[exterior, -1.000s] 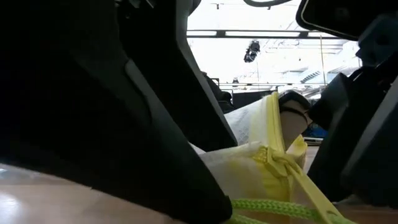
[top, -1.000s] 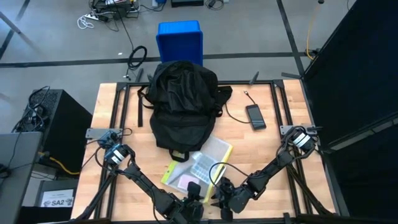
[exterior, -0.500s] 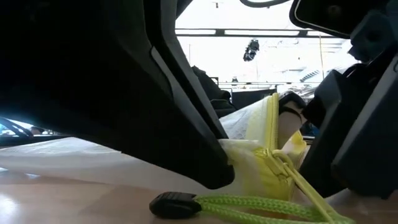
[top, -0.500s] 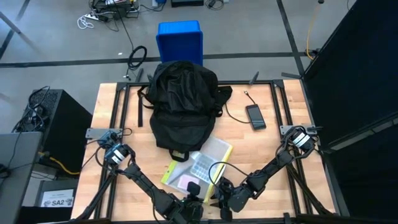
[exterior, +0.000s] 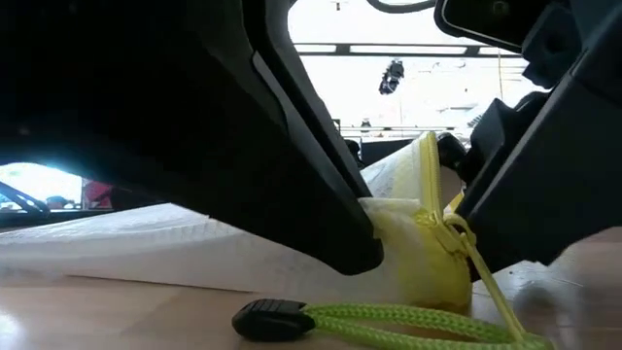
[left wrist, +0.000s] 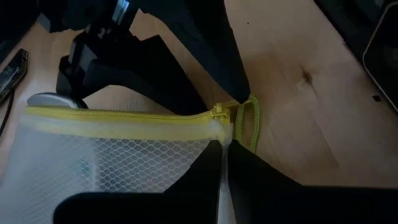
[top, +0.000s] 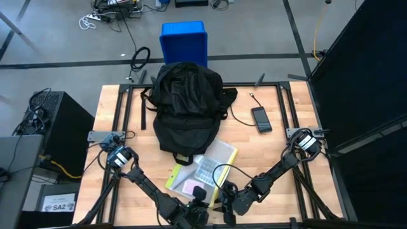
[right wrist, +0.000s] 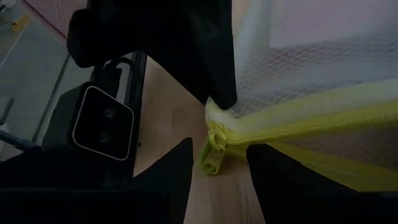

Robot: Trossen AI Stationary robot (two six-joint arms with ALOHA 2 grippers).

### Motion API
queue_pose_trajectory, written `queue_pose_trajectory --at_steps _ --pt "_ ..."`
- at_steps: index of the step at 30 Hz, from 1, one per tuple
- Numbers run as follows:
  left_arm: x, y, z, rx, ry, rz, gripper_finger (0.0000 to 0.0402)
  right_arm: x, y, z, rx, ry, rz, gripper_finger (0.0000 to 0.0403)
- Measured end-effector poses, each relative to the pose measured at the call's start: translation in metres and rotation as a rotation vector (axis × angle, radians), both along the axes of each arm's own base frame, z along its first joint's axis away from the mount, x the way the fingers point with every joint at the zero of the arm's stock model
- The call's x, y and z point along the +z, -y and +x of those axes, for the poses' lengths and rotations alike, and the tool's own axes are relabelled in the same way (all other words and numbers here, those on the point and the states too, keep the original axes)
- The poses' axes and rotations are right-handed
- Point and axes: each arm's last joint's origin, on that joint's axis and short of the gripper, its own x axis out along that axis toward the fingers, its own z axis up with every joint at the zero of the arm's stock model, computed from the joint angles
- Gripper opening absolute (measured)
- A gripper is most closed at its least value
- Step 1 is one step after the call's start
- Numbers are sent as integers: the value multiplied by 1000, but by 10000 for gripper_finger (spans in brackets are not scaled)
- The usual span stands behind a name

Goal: Unpack backpack
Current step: Close the yellow zipper pouch

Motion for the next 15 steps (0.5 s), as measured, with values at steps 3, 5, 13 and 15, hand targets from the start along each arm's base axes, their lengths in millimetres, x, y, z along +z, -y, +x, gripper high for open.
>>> queue_pose_trajectory --at_steps 3,5,13,15 --pt "4 0 0 -18 -8 -5 0 0 0 0 1 0 1 135" --pt "5 0 0 -27 -12 -4 0 0 0 0 8 0 7 132" --pt "12 -4 -1 -48 -43 -29 0 0 -1 0 14 -2 13 120" --pt "18 -5 0 -32 -29 -41 0 0 -1 0 12 0 12 118"
